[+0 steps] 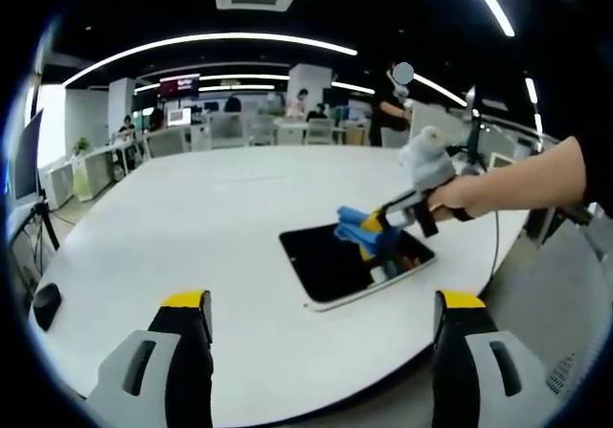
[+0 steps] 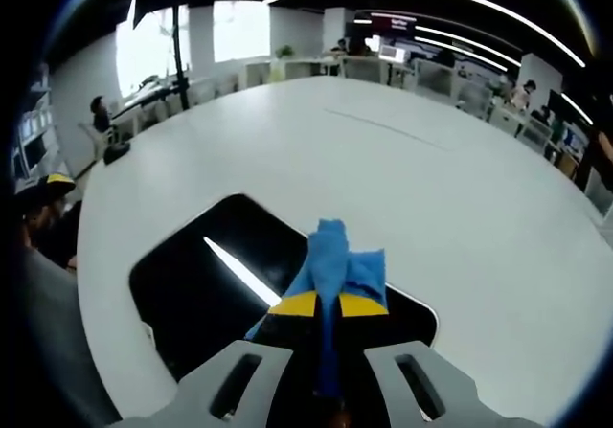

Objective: Wipe the mirror surface with the cleaning cloth until all visible marks leave the cleaned area.

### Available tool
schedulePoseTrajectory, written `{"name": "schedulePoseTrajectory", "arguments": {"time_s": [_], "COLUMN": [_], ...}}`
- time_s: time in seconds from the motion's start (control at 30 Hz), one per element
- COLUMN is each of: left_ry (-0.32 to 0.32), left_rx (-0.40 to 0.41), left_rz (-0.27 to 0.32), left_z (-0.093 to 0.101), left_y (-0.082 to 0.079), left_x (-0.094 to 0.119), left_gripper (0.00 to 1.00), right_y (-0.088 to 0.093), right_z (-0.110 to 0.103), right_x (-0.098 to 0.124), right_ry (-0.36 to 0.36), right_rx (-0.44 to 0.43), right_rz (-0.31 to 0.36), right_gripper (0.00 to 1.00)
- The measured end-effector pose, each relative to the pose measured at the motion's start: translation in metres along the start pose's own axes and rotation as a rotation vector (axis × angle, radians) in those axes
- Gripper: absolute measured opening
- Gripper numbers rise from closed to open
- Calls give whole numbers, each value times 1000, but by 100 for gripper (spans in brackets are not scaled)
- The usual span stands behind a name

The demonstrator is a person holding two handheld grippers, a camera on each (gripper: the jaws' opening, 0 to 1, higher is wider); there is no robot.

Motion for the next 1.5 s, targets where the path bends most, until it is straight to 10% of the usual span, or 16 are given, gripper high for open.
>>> {"name": "schedulePoseTrajectory", "arguments": {"time_s": [1.5], "left_ry": [-3], "left_rx": [-2], "left_rz": [-4], "left_z": [-1], "left_y": [0], "left_x": [0], "left_gripper": [95], "right_y": [24], "right_z": [-12], "right_x": [26], "right_ry": [-58], "right_rx": [-44], "right_rz": [-3], "right_gripper": [1]}}
Point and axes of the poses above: the point that each gripper's makers call its tool centre point, and the gripper's own axes: x roughly backward along the fingers, z roughly to its right, y roughly out of its underside, the point moved 5 cm from there along x, roughly backward along the fingers, and after that the axes turned 2 degrees about y, right-handed, at the moved point
